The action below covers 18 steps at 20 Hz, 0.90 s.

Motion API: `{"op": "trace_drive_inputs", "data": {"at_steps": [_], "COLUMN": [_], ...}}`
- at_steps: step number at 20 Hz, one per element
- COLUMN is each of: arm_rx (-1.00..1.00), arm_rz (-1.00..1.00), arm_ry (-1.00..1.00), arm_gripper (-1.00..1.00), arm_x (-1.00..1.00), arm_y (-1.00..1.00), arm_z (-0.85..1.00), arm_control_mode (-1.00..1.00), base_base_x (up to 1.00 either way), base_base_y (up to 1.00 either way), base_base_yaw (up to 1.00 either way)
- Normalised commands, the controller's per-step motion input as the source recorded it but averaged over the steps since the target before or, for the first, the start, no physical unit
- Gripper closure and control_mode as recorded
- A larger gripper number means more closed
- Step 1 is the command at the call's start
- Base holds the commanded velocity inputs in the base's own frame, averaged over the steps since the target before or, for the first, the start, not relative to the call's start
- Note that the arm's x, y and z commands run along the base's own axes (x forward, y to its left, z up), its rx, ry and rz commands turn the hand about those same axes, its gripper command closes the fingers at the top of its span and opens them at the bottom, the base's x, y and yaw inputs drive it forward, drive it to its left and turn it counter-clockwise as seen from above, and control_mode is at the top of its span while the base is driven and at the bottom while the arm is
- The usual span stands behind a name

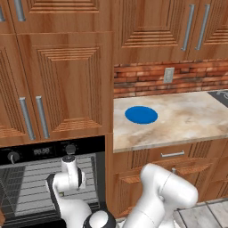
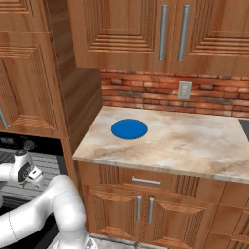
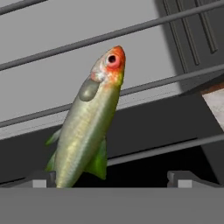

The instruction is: Take the fish from the oven and place it on the plate on the counter.

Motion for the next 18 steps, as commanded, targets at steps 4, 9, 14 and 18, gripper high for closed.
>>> {"op": "trace_drive_inputs", "data": {"at_steps": [4,9,14,18], "arm_rx": [-0.07,-0.03,-0.02,-0.02], "arm_rz": [0.00,0.00,0.00,0.00], "arm_ry": [-0.05,0.00,0.05,0.08], "arm_gripper": [-1.00,-1.00,-1.00,-1.00], "arm_x": [-0.03,-0.38,-0.69,-0.80], "arm_y": [0.39,0.34,0.40,0.42], "arm_z": [-0.08,-0.38,-0.49,-0.51], "arm_control_mode": [-1.00,-1.00,-1.00,-1.00], "base_base_x": [0.00,0.00,0.00,0.00], "base_base_y": [0.00,0.00,0.00,0.00], "base_base_yaw": [0.00,0.00,0.00,0.00]}}
